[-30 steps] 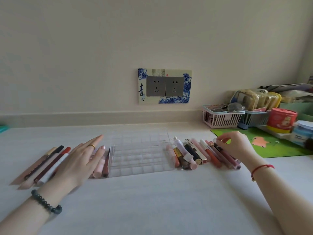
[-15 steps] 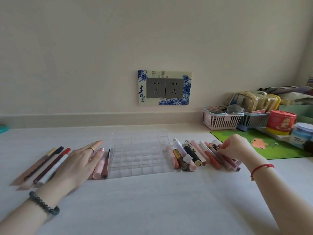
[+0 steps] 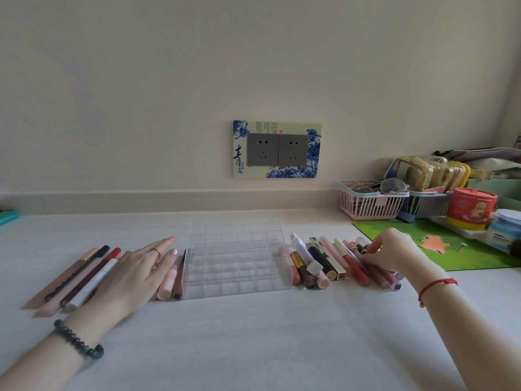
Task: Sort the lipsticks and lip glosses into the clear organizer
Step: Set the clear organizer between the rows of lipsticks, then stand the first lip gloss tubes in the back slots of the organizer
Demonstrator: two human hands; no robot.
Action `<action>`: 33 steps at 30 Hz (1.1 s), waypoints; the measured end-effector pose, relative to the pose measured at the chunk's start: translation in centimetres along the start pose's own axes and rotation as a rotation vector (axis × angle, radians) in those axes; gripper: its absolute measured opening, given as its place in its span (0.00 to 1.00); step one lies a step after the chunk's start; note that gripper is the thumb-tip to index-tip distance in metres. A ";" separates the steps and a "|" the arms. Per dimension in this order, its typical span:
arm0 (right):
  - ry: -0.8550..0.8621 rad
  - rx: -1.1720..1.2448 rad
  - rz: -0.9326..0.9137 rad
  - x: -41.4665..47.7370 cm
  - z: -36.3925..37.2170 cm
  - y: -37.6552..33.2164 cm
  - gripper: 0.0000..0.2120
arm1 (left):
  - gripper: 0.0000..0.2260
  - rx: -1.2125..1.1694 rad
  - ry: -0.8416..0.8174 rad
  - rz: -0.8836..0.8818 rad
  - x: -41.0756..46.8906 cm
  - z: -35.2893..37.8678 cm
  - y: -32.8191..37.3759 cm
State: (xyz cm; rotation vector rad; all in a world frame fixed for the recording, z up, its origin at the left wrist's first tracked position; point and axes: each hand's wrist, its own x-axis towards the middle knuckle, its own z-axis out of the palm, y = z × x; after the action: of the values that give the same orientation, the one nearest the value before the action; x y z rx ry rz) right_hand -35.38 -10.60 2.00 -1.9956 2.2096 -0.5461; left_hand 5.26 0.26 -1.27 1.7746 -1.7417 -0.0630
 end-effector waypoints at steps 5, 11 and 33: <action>-0.002 -0.071 0.007 0.1 0.5 -0.4 0.13 | 0.31 0.007 -0.005 0.003 0.0 -0.1 0.1; 0.033 -0.167 0.016 0.3 1.0 -1.3 0.20 | 0.22 0.033 0.013 0.009 -0.1 0.0 0.5; -0.028 1.020 -0.504 -4.4 -3.6 -12.3 0.04 | 0.25 0.140 -0.027 0.142 -0.2 0.4 1.7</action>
State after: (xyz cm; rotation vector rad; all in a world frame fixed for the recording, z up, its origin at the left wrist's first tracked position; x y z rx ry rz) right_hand -24.47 -6.49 8.82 -1.8361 0.9643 -1.3290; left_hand 3.57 0.43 -0.86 1.7490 -1.9278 0.0972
